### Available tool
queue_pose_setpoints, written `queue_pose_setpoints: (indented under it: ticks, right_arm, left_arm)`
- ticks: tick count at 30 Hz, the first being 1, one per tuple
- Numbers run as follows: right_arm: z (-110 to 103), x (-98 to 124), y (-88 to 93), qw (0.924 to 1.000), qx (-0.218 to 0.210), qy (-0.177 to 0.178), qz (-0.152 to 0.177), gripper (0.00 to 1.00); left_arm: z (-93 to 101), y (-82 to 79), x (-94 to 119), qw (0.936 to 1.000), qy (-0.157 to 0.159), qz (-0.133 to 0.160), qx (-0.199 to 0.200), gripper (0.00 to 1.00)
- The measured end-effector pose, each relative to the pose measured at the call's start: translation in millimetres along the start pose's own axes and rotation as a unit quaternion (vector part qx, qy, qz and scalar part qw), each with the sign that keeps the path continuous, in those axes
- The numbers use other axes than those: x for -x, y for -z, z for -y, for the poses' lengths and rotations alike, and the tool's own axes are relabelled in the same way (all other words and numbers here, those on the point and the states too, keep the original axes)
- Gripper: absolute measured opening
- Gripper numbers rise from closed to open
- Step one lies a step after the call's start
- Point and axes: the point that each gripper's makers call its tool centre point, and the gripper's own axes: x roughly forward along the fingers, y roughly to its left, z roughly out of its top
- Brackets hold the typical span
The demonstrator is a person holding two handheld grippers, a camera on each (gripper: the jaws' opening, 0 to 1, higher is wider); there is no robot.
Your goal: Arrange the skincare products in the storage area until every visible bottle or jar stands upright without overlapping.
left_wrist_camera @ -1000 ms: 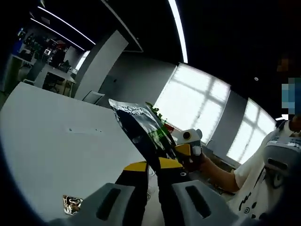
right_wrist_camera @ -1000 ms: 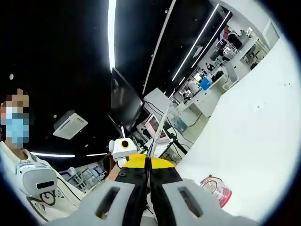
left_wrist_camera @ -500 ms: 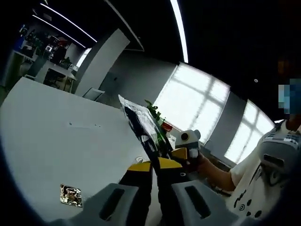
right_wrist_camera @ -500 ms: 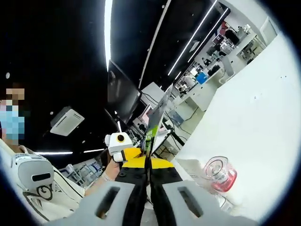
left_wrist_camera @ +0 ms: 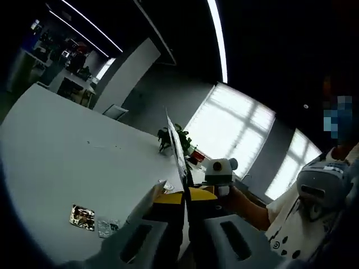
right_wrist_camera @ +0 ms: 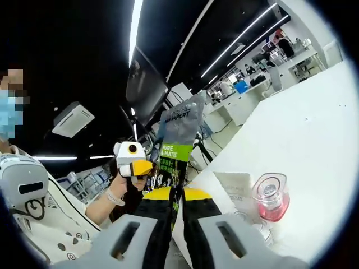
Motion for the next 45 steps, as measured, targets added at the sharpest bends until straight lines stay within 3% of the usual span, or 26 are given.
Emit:
queue_pose_setpoints:
  ticks: [4, 17, 24, 30, 33, 45]
  right_arm:
    - [2, -9, 18.8, 0.9988, 0.025, 0.020, -0.037, 0.09]
    - [5, -11, 35.8, 0.9946, 0.058, 0.032, -0.080, 0.09]
    - [3, -21, 48.6, 0.9923, 0.062, 0.023, -0.104, 0.10]
    - [1, -29, 68.2, 0.9866, 0.084, 0.032, -0.136, 0.11]
    - [8, -33, 86.0, 0.9761, 0.120, 0.047, -0.175, 0.12]
    - [18, -40, 126.1, 0.9629, 0.131, 0.053, -0.230, 0.13]
  left_arm:
    - [-2.2, 10.7, 12, 0.9999, -0.011, -0.006, 0.006, 0.00]
    - [-34.4, 29.7, 37, 0.9968, -0.068, -0.011, 0.040, 0.00]
    - [-53.9, 60.5, 39, 0.9926, -0.090, -0.042, 0.070, 0.00]
    - [-70.6, 83.0, 39, 0.9873, -0.105, -0.064, 0.100, 0.00]
    - [-74.4, 94.2, 39, 0.9845, -0.109, -0.077, 0.114, 0.00]
    - [-85.1, 131.7, 40, 0.9729, -0.137, -0.128, 0.135, 0.00]
